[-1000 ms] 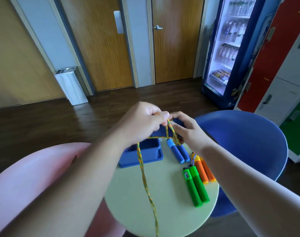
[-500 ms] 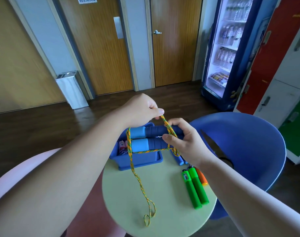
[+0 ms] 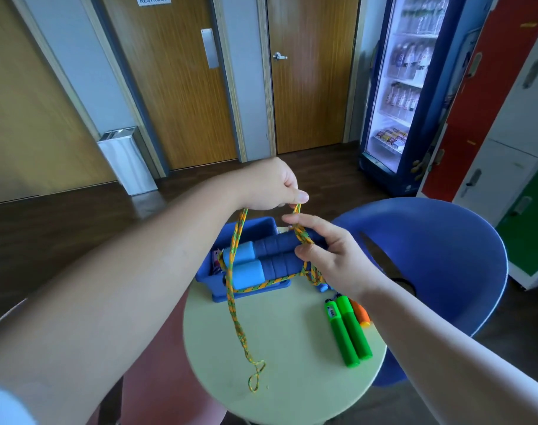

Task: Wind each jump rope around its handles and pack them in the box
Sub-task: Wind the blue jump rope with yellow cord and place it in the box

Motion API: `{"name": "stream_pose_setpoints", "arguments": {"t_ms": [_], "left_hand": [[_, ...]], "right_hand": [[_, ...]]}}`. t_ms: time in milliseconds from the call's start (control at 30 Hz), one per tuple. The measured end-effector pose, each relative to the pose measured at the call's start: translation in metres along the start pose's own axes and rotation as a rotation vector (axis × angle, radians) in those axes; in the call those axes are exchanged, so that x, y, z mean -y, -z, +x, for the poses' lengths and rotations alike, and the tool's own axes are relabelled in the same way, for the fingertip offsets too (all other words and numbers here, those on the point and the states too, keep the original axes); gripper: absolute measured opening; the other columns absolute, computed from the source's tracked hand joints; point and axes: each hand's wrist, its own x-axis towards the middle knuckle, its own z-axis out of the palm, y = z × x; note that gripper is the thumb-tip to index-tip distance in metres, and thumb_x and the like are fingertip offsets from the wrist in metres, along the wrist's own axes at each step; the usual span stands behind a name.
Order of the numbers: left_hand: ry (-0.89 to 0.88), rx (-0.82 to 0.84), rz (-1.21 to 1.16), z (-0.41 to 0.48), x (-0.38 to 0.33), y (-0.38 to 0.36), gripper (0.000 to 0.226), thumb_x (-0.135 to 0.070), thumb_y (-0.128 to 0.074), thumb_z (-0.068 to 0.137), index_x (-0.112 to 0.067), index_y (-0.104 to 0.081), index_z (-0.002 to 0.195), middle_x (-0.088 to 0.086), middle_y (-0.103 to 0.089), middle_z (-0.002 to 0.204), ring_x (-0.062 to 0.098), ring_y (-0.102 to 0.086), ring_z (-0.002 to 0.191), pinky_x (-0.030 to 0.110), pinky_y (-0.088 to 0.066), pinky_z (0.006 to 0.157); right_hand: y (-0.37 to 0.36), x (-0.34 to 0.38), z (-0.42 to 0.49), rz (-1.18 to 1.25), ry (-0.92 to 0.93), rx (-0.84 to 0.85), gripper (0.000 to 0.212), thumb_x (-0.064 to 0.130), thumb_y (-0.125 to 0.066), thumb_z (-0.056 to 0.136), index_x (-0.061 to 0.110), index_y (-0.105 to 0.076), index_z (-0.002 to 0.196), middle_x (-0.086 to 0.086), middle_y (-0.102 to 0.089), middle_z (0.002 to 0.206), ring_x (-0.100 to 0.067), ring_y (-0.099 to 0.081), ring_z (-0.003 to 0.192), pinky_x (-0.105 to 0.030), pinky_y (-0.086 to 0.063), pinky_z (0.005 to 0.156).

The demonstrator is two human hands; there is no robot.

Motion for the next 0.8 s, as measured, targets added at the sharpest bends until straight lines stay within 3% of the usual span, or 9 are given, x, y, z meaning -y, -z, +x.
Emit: {"name": "stream_pose_setpoints", "arguments": {"t_ms": [133, 233, 333, 500, 600, 667, 733, 800], "left_hand": [[-0.001, 0.086, -0.008, 0.003, 0.003, 0.005, 0.031, -0.041, -0.072, 0.094, -0.015, -0.077, 0.076, -0.006, -0.056, 0.057, 0.008, -0.048, 0.051, 0.025, -0.043, 0.054], [0.12, 0.287, -0.124, 0.002, 0.014, 0.013, 0.028, -0.037, -0.074, 0.094, -0.011, -0.077, 0.085, -0.004, -0.045, 0.056, 0.01, -0.03, 0.046, 0.024, -0.024, 0.044], [0.241, 0.473, -0.231, -0.002, 0.025, 0.028, 0.016, -0.025, -0.07, 0.097, -0.01, -0.074, 0.096, -0.003, -0.041, 0.06, 0.008, -0.022, 0.048, 0.02, -0.015, 0.044], [0.211, 0.315, -0.382, 0.0, 0.057, 0.051, 0.008, -0.006, -0.067, 0.096, -0.006, -0.072, 0.101, 0.001, -0.054, 0.064, 0.006, -0.03, 0.047, 0.018, -0.022, 0.044], [0.113, 0.108, -0.45, 0.002, 0.075, 0.036, 0.005, -0.006, -0.076, 0.09, -0.011, -0.075, 0.087, 0.006, -0.064, 0.07, 0.011, -0.047, 0.058, 0.023, -0.035, 0.052], [0.079, -0.038, -0.451, 0.007, 0.1, 0.003, 0.005, -0.011, -0.078, 0.089, -0.015, -0.077, 0.086, 0.004, -0.07, 0.073, 0.01, -0.059, 0.066, 0.023, -0.045, 0.057], [0.188, -0.071, -0.524, 0.01, 0.136, -0.047, 0.006, -0.017, -0.076, 0.091, -0.012, -0.075, 0.095, 0.001, -0.072, 0.075, 0.011, -0.067, 0.068, 0.022, -0.052, 0.056], [0.309, -0.034, -0.604, 0.004, 0.158, -0.101, 0.016, -0.028, -0.074, 0.094, -0.013, -0.071, 0.098, 0.001, -0.07, 0.074, 0.023, -0.068, 0.067, 0.025, -0.051, 0.052]], "right_hand": [[-0.008, -0.003, -0.007, 0.017, -0.032, 0.014, 0.033, -0.004, -0.058, 0.091, 0.015, -0.068, 0.116, 0.001, -0.065, 0.093, -0.013, -0.054, 0.079, -0.028, -0.049, 0.072], [-0.007, -0.003, -0.009, 0.041, -0.085, -0.041, 0.03, -0.013, -0.056, 0.092, 0.012, -0.066, 0.104, 0.004, -0.059, 0.083, -0.011, -0.05, 0.064, -0.022, -0.049, 0.056], [-0.002, -0.005, -0.011, 0.04, -0.099, -0.094, 0.027, -0.005, -0.057, 0.087, 0.019, -0.066, 0.097, -0.005, -0.053, 0.078, -0.017, -0.046, 0.061, -0.024, -0.046, 0.05], [0.002, -0.001, -0.013, 0.041, -0.093, -0.115, 0.022, 0.006, -0.06, 0.081, 0.024, -0.067, 0.091, -0.011, -0.051, 0.078, -0.022, -0.043, 0.064, -0.034, -0.041, 0.054], [0.0, 0.004, -0.012, 0.053, -0.057, -0.104, 0.021, 0.004, -0.06, 0.082, 0.021, -0.066, 0.094, -0.024, -0.047, 0.08, -0.025, -0.042, 0.067, -0.037, -0.04, 0.057], [-0.002, 0.011, -0.011, 0.099, -0.038, -0.135, 0.02, -0.001, -0.06, 0.089, 0.016, -0.065, 0.099, -0.02, -0.047, 0.083, -0.026, -0.043, 0.07, -0.039, -0.044, 0.056], [-0.003, 0.018, -0.009, 0.197, -0.044, -0.197, 0.022, -0.006, -0.056, 0.094, 0.013, -0.063, 0.103, -0.011, -0.05, 0.088, -0.024, -0.046, 0.073, -0.034, -0.051, 0.053], [-0.003, 0.02, -0.001, 0.266, -0.042, -0.261, 0.024, -0.003, -0.055, 0.095, 0.017, -0.063, 0.102, -0.005, -0.051, 0.088, -0.022, -0.048, 0.075, -0.031, -0.051, 0.057]]}}
